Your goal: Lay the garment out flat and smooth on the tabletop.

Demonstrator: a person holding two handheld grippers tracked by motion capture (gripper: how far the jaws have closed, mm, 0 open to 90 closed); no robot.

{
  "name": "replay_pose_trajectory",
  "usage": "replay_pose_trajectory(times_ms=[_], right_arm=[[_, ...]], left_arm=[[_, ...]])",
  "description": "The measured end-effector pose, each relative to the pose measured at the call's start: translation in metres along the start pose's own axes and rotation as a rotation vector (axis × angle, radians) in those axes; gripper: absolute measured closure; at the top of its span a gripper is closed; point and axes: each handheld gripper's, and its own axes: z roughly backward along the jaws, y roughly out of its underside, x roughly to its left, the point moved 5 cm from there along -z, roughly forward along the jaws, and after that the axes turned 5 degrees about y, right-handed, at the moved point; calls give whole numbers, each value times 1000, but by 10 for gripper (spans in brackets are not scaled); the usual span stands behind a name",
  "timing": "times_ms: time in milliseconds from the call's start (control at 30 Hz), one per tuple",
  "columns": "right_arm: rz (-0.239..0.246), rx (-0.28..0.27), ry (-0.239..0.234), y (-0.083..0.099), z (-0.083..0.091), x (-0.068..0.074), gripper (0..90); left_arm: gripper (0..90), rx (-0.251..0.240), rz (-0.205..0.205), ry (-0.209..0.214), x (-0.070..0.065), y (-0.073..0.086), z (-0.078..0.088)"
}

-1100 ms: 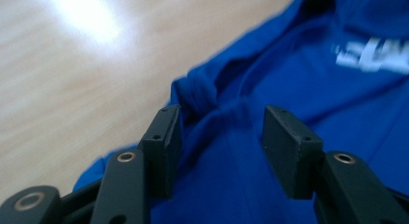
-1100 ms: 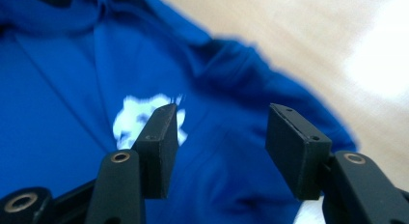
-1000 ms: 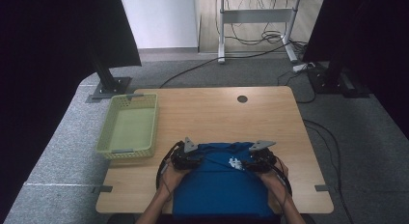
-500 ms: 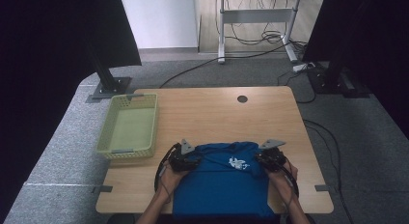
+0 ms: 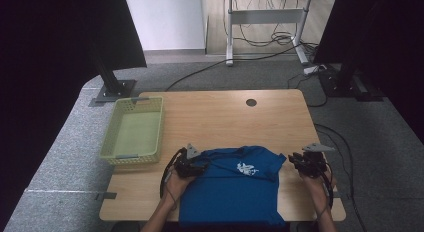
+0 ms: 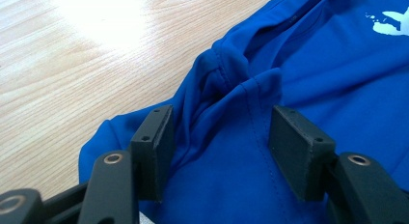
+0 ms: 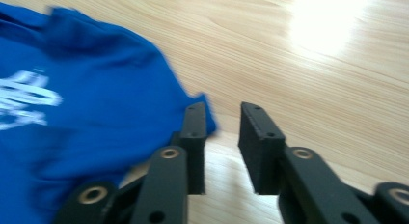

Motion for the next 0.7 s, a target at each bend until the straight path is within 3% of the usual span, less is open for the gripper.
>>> replay_pose_trajectory(times_ms=[133, 167, 200, 233, 267, 300, 333, 367, 433, 467, 533, 700], right_arm=[[4, 0, -48, -3, -3, 12, 615], [27, 4, -80, -6, -9, 28, 557], [27, 4, -80, -6, -9, 28, 557], [56, 8, -123, -8, -14, 45, 557], [56, 8, -123, -8, -14, 45, 520], [115, 41, -162, -6, -20, 67, 502], [130, 56, -159, -4, -22, 70, 529], [130, 56, -159, -4, -22, 70, 529], [179, 116, -135, 3, -24, 72, 668], [179, 116, -135, 3, -24, 72, 668], [175, 144, -143, 10, -20, 68, 783], [170, 146, -137, 13, -15, 63, 826]], left_arm=[[421, -2, 2, 1, 0, 0, 0], [421, -4, 6, 2, 0, 0, 0], [421, -4, 6, 2, 0, 0, 0], [421, -4, 6, 2, 0, 0, 0], [421, -8, 11, 5, 0, 1, 0], [422, -8, 11, 5, 0, 1, 0], [423, -8, 11, 5, 0, 1, 0], [423, -8, 11, 5, 0, 1, 0], [423, -7, 13, 5, 0, 0, 0], [424, -7, 13, 5, 0, 0, 0], [426, -4, 16, 10, 1, 0, 0], [431, -5, 18, 14, 1, 1, 0]])
